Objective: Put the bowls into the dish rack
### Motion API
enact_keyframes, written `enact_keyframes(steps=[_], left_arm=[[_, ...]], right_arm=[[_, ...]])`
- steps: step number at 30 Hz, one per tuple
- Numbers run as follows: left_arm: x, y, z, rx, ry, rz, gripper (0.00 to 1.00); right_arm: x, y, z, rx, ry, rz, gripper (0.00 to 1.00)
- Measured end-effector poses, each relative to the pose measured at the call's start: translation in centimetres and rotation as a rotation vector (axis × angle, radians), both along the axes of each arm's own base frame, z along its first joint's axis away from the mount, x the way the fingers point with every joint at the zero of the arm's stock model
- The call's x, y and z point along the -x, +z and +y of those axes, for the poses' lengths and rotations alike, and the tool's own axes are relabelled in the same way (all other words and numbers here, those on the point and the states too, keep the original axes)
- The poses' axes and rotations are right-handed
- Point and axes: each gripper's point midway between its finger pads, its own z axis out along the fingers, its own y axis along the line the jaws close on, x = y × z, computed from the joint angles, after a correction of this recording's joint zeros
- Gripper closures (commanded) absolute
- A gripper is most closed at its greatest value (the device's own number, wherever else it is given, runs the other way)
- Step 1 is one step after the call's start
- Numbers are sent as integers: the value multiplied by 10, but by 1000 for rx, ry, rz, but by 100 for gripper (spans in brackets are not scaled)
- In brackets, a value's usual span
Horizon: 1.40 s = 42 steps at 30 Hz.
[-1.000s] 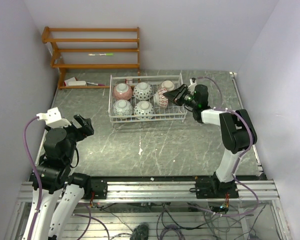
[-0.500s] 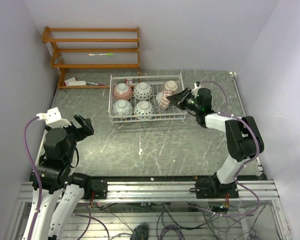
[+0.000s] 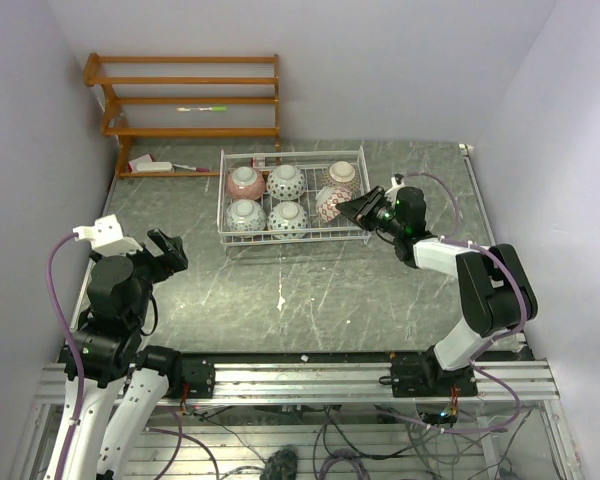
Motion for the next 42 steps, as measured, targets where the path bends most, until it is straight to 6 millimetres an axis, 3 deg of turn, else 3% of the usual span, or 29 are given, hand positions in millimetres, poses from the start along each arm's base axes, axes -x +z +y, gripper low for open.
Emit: enact_keyframes(steps=[3,7,10,23,32,42], left_arm=[[0,0,0,0,0,0,3],[0,0,0,0,0,0,2],[0,0,0,0,0,0,3],[0,0,0,0,0,0,2],[0,0,0,0,0,0,2],[0,0,0,1,0,-1,2]], right_arm=[[0,0,0,5,2,-3,72],[3,6,3,17,13,-8,50],[4,13,3,36,7,-10,48],[8,9,-18,130,-72,61,47],[19,17,-14,206,-14,-1,42],[19,88,0,337,42,-240,42]])
